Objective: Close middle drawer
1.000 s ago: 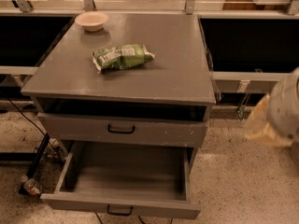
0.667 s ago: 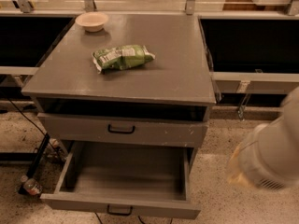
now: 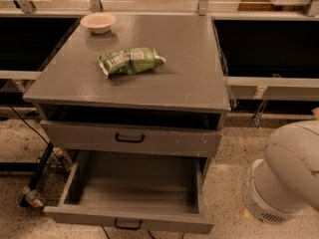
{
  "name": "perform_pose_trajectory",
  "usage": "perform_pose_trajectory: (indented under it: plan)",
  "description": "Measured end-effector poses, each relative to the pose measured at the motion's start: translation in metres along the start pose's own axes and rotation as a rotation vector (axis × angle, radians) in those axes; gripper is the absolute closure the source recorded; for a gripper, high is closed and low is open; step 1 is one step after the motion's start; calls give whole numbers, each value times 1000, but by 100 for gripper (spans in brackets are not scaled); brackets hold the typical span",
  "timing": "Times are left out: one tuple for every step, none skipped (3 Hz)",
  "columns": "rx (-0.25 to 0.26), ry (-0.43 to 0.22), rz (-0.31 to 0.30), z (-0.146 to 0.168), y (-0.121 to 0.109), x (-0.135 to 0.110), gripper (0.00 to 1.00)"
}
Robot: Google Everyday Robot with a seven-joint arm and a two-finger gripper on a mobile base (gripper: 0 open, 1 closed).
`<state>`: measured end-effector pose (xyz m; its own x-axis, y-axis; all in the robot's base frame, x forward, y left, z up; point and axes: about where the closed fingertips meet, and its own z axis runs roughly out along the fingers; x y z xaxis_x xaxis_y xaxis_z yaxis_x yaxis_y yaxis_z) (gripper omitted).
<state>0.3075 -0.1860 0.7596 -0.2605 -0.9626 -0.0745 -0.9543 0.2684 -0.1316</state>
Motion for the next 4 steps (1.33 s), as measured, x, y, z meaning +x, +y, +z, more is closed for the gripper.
perform_pose_trajectory:
  plan:
    - [-49,-28,39,44,4,1,100]
    - [-87,-17,76,88,8,5,100]
    - [-118,14,88,124,9,7,100]
    - [-117,14,88,124,9,7,100]
